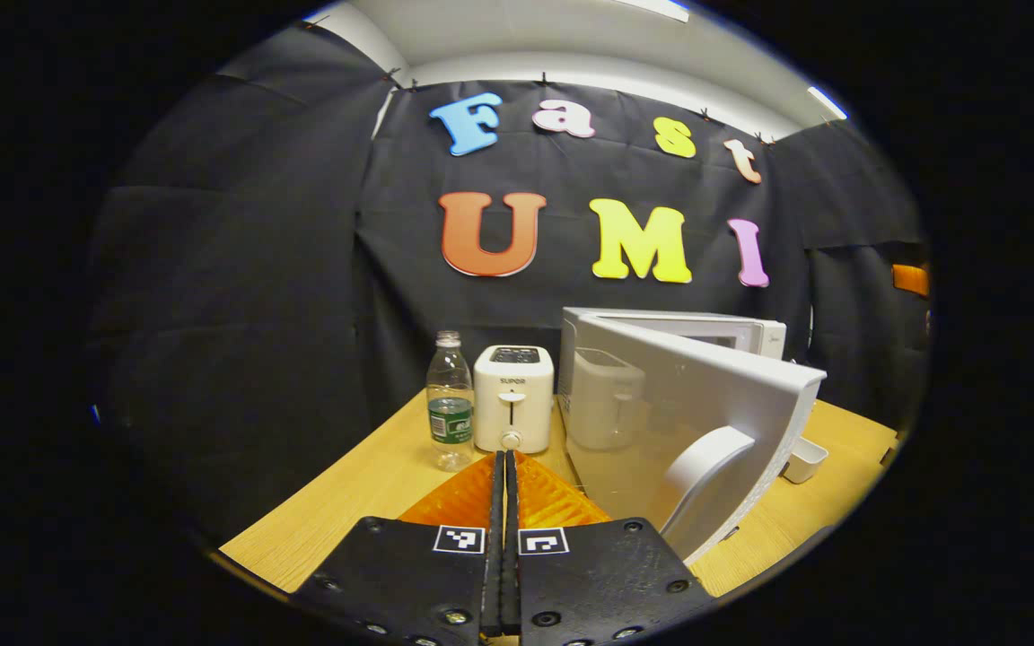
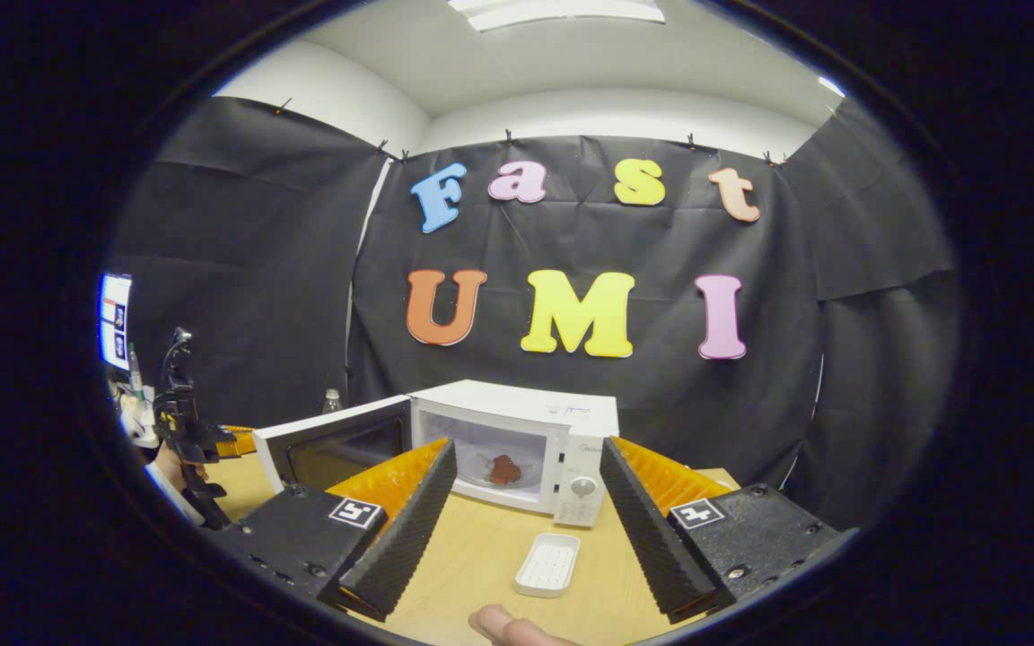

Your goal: Open the microwave oven with the left hand, put the food in, and close the microwave oven.

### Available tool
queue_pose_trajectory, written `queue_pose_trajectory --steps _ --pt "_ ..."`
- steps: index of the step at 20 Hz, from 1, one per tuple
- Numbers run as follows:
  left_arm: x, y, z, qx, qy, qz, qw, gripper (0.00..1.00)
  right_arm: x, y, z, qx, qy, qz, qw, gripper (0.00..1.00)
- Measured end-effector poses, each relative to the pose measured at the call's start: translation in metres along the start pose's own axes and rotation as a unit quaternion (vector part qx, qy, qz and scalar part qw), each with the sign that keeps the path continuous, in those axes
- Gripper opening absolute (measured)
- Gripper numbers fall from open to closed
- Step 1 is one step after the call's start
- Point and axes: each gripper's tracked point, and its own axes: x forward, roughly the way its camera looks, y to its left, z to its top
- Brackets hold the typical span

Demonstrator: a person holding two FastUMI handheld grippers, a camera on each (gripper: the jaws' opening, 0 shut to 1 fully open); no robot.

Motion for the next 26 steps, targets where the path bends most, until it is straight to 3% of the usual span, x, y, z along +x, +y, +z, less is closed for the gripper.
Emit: queue_pose_trajectory --steps 1,2,15,21,22,23,26 --pt "0.003 -0.004 -0.002 0.007 0.002 -0.005 1.0 0.0 -0.001 -0.004 0.0 0.001 -0.001 -0.003 1.0 0.95" --pt "0.005 -0.01 -0.005 0.007 0.004 -0.015 1.0 0.0 -0.001 -0.007 -0.002 0.003 -0.001 -0.006 1.0 1.0" --pt "0.011 -0.088 -0.013 0.001 0.003 -0.103 0.995 0.0 -0.003 -0.036 -0.018 0.024 0.005 -0.009 1.0 1.0" --pt "0.023 -0.12 -0.01 0.0 0.001 -0.12 0.993 0.0 -0.006 -0.052 -0.018 0.015 0.001 -0.02 1.0 1.0" --pt "0.025 -0.126 -0.009 -0.005 0.003 -0.126 0.992 0.12 -0.007 -0.054 -0.017 0.014 0.0 -0.021 1.0 0.95" --pt "0.027 -0.134 -0.009 -0.007 0.002 -0.13 0.991 0.0 -0.007 -0.057 -0.018 0.014 0.0 -0.022 1.0 1.0" --pt "0.036 -0.156 -0.008 -0.004 0.002 -0.143 0.99 0.0 -0.007 -0.067 -0.019 0.016 -0.001 -0.023 1.0 1.0"
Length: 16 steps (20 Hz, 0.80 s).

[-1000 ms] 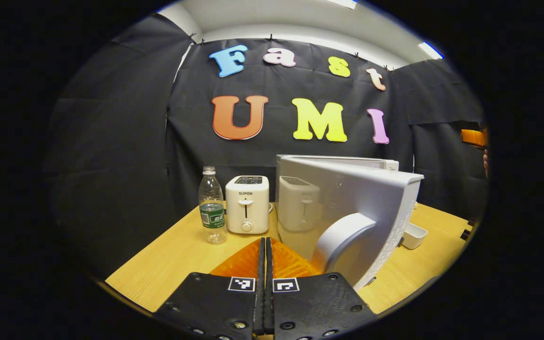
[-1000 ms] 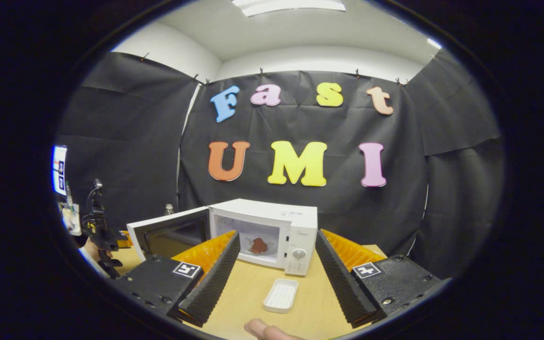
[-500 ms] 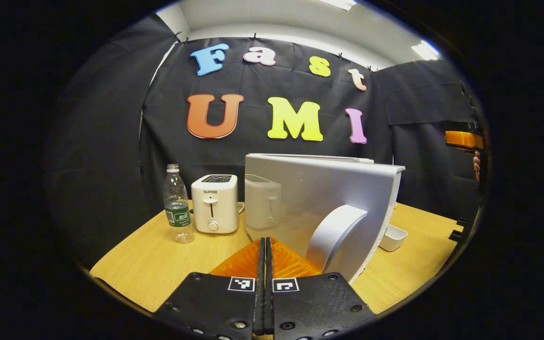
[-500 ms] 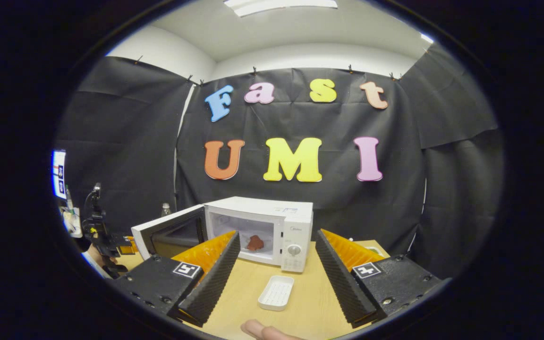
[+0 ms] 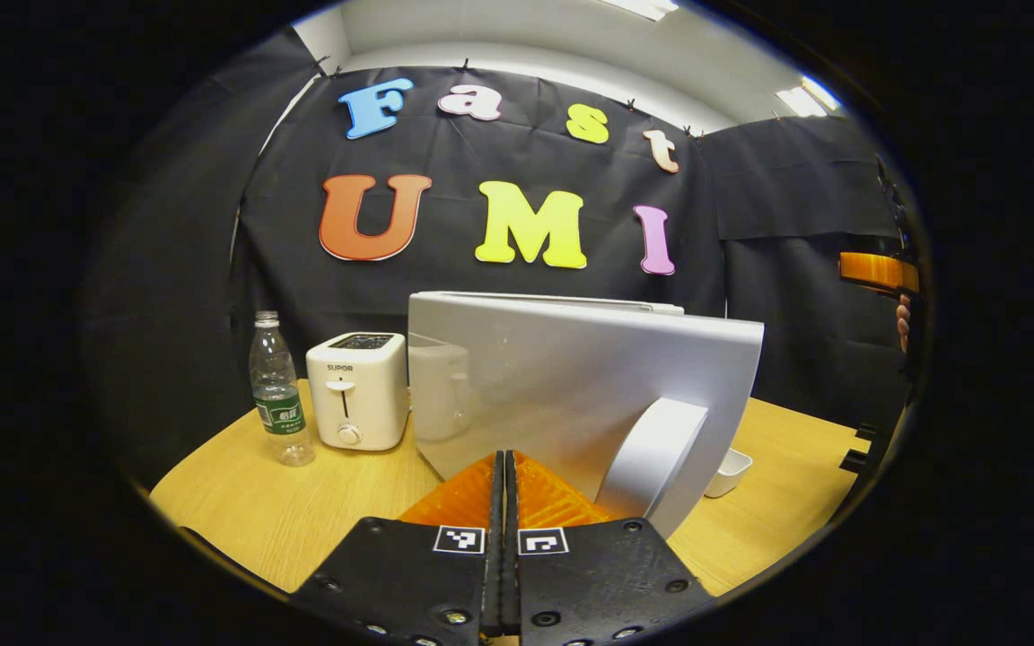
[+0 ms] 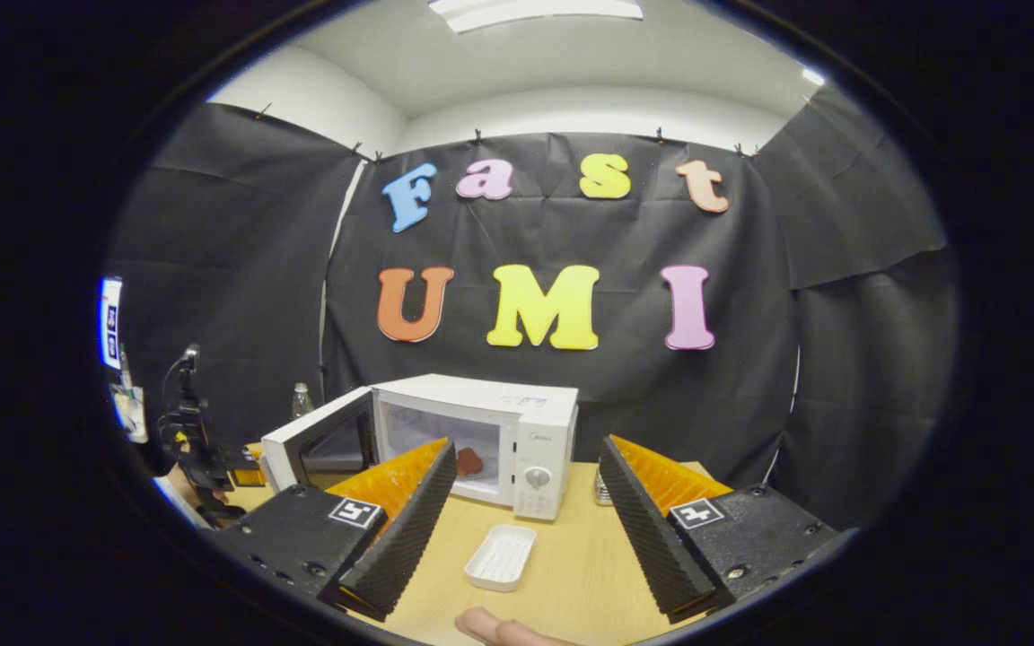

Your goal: Open the microwave oven with the left hand, put the food in, and close the microwave oven.

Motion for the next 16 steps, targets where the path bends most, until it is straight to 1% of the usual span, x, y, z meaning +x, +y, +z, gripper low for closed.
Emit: queue_pose_trajectory --steps 4,7,9,11,13,16 --pt "0.021 -0.025 -0.001 0.016 0.005 -0.017 1.0 0.0 0.004 -0.015 -0.005 0.009 0.004 -0.003 1.0 1.0" --pt "0.039 -0.033 0.001 0.023 0.002 -0.015 1.0 0.0 0.008 -0.025 -0.01 0.014 0.006 -0.003 1.0 1.0" --pt "0.052 -0.046 0.002 0.026 -0.002 -0.03 0.999 0.0 0.012 -0.032 -0.014 0.017 0.007 -0.002 1.0 1.0" --pt "0.065 -0.058 -0.003 0.034 0.007 -0.043 0.998 0.0 0.016 -0.036 -0.02 0.022 0.011 0.001 1.0 1.0" --pt "0.079 -0.064 -0.003 0.049 0.008 -0.04 0.998 0.0 0.023 -0.042 -0.026 0.027 0.014 0.004 1.0 1.0" --pt "0.103 -0.077 -0.004 0.048 0.011 -0.044 0.998 0.0 0.033 -0.054 -0.036 0.036 0.02 0.002 0.999 1.0"
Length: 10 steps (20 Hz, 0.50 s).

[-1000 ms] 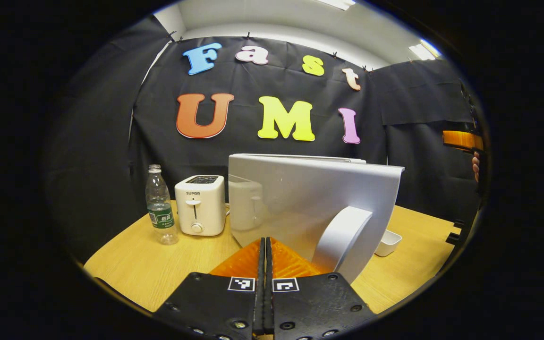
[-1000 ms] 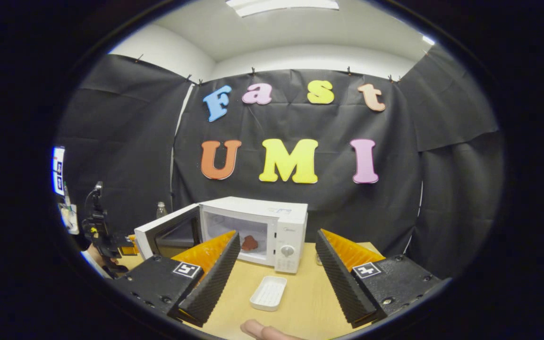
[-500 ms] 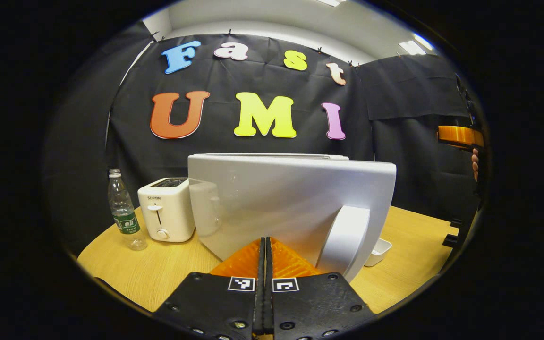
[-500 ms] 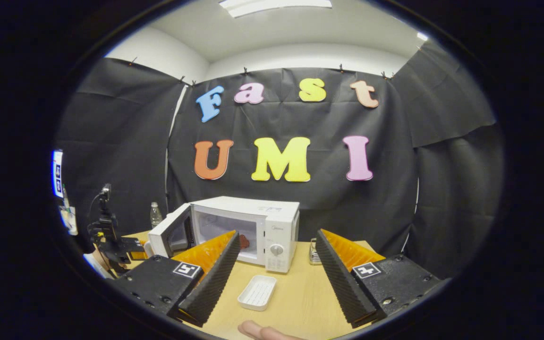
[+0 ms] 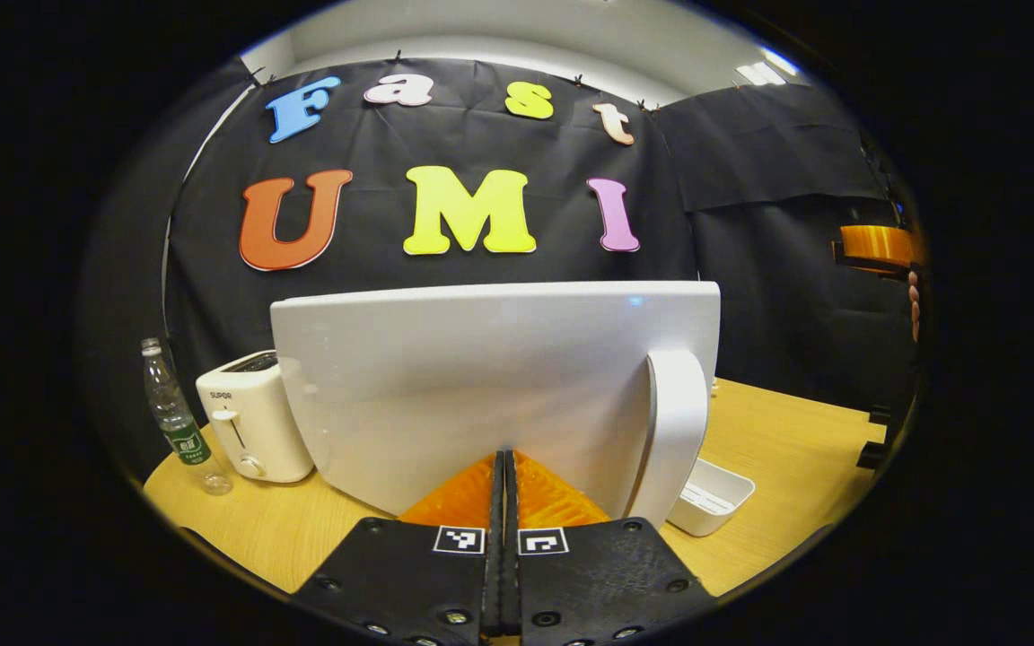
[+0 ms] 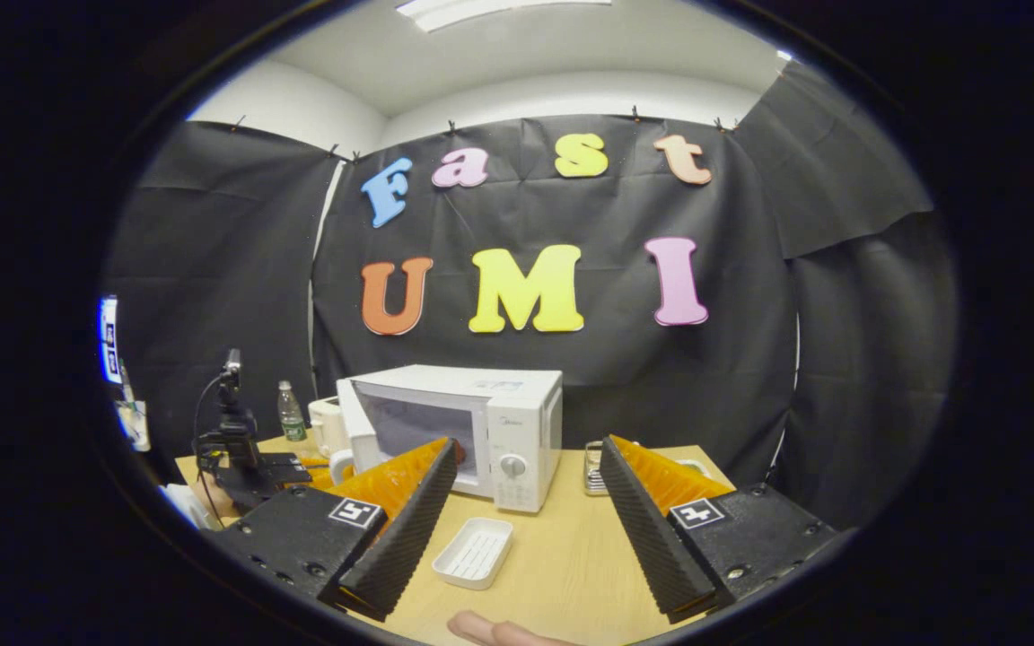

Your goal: Open the microwave oven with the left hand, put the food in, and close the microwave oven.

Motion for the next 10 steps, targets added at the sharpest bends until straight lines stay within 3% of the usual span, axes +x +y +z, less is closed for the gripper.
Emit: queue_pose_trajectory --steps 4,5,7,8,9,10 --pt "0.031 -0.01 0.003 -0.022 0.016 -0.001 1.0 0.0 0.013 -0.017 -0.008 0.007 0.006 -0.003 1.0 1.0" --pt "0.038 -0.012 0.006 -0.023 0.016 0.001 1.0 0.0 0.016 -0.021 -0.009 0.009 0.005 -0.003 1.0 0.95" --pt "0.053 -0.013 0.013 -0.021 0.008 0.005 1.0 0.0 0.02 -0.026 -0.012 0.013 0.006 -0.002 1.0 1.0" --pt "0.06 -0.016 0.016 -0.025 0.005 0.004 1.0 0.12 0.022 -0.028 -0.013 0.015 0.006 0.0 1.0 1.0" --pt "0.066 -0.019 0.018 -0.028 0.003 0.006 1.0 0.0 0.024 -0.03 -0.014 0.016 0.005 0.002 1.0 1.0" --pt "0.073 -0.02 0.019 -0.029 0.001 0.007 1.0 0.0 0.025 -0.033 -0.014 0.017 0.003 0.002 1.0 1.0"
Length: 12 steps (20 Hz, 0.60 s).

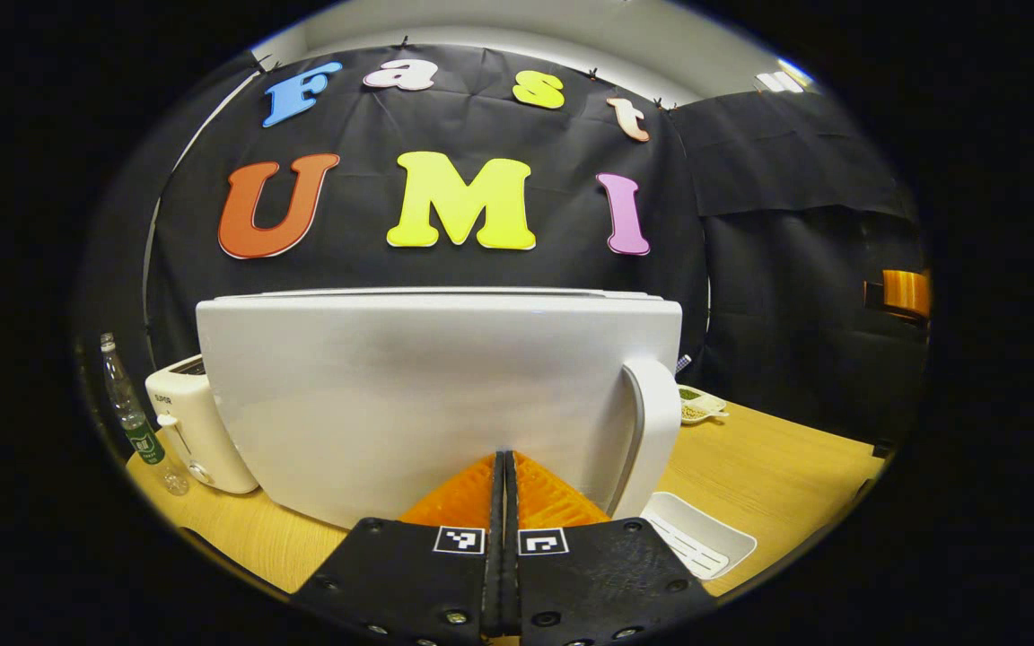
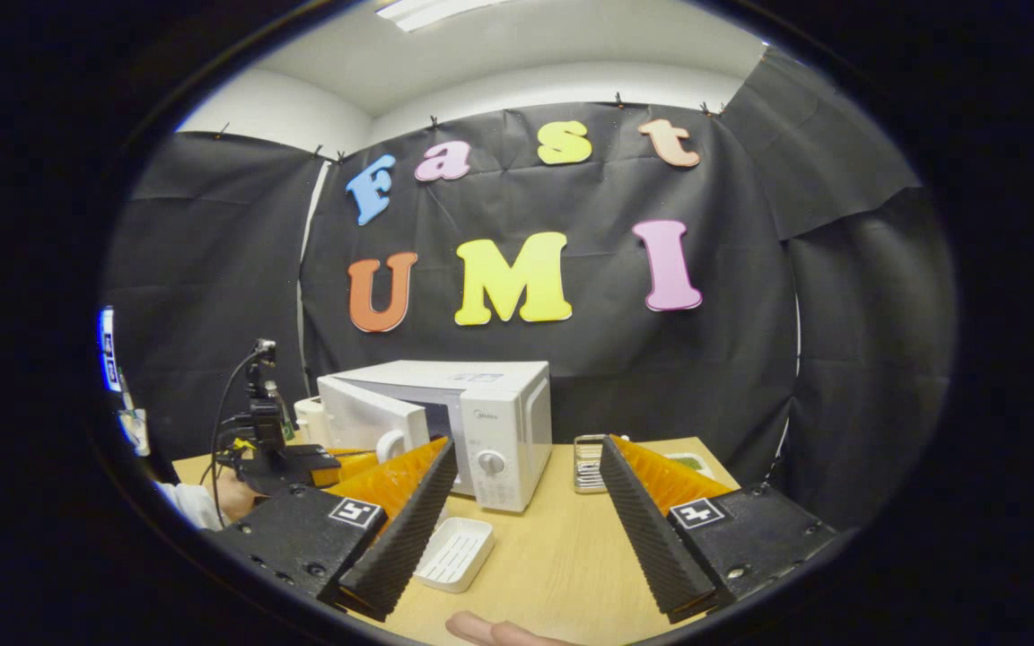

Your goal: Open the microwave oven with the left hand, put the food in, and close the microwave oven.

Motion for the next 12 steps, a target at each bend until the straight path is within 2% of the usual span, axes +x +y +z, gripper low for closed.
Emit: queue_pose_trajectory --steps 1,2,3,5,6,7,8,9,10,11,12 --pt "0.007 0.0 0.001 -0.002 0.0 0.004 1.0 0.0 0.001 -0.003 0.0 0.001 -0.002 -0.001 1.0 1.0" --pt "0.013 -0.002 0.0 -0.007 0.003 0.003 1.0 0.12 0.002 -0.004 -0.001 0.002 -0.004 -0.001 1.0 0.95" --pt "0.019 -0.003 0.001 -0.011 0.005 0.005 1.0 0.0 0.002 -0.005 -0.002 0.002 -0.004 -0.002 1.0 1.0" --pt "0.03 -0.001 0.005 -0.013 -0.001 0.013 1.0 0.0 0.002 -0.006 -0.004 0.0 -0.003 -0.004 1.0 1.0" --pt "0.035 0.0 0.006 -0.018 -0.002 0.015 1.0 0.0 0.0 -0.007 -0.004 -0.003 -0.002 -0.006 1.0 0.95" --pt "0.039 -0.001 0.006 -0.022 0.0 0.018 1.0 0.0 -0.002 -0.007 -0.003 -0.006 -0.002 -0.009 1.0 0.95" --pt "0.043 0.001 0.008 -0.023 0.0 0.024 0.999 0.0 -0.004 -0.006 -0.002 -0.009 -0.001 -0.011 1.0 1.0" --pt "0.047 0.003 0.009 -0.021 0.001 0.03 0.999 0.0 -0.006 -0.005 0.0 -0.014 -0.002 -0.013 1.0 1.0" --pt "0.051 0.004 0.01 -0.019 0.002 0.036 0.999 0.0 -0.01 -0.005 0.002 -0.02 -0.001 -0.017 1.0 0.95" --pt "0.051 0.006 0.009 -0.018 0.007 0.044 0.999 0.0 -0.013 -0.006 0.005 -0.024 -0.001 -0.024 0.999 1.0" --pt "0.053 0.004 0.013 -0.02 0.005 0.046 0.999 0.01 -0.015 -0.006 0.007 -0.025 -0.001 -0.029 0.999 1.0"
